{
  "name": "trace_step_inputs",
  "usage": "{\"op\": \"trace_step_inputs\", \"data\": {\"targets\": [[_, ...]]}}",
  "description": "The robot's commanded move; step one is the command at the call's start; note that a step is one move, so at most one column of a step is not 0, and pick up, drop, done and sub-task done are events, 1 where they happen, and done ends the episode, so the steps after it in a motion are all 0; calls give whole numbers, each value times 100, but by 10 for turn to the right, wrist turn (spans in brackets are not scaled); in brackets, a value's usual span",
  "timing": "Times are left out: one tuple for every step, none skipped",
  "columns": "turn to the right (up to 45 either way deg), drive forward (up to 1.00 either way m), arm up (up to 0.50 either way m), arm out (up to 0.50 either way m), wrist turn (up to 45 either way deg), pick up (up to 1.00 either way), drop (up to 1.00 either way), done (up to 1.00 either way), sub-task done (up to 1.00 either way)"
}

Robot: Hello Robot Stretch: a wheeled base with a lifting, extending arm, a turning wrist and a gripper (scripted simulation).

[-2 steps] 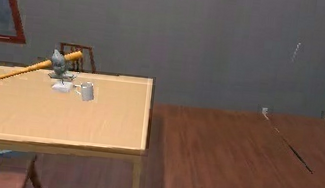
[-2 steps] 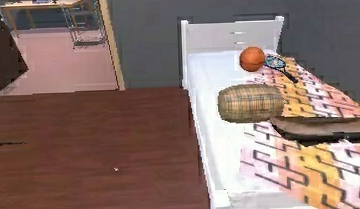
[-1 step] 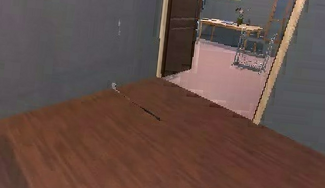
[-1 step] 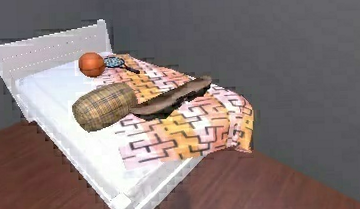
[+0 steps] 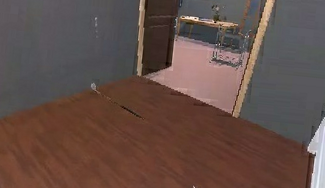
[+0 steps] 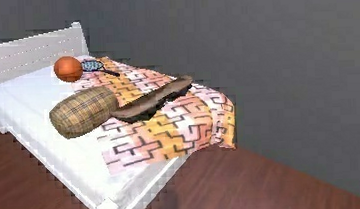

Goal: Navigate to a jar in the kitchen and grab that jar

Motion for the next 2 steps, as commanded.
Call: {"op": "trace_step_inputs", "data": {"targets": [[0, 100, 0, 0, 0, 0, 0, 0, 0], [30, 0, 0, 0, 0, 0, 0, 0, 0]]}}
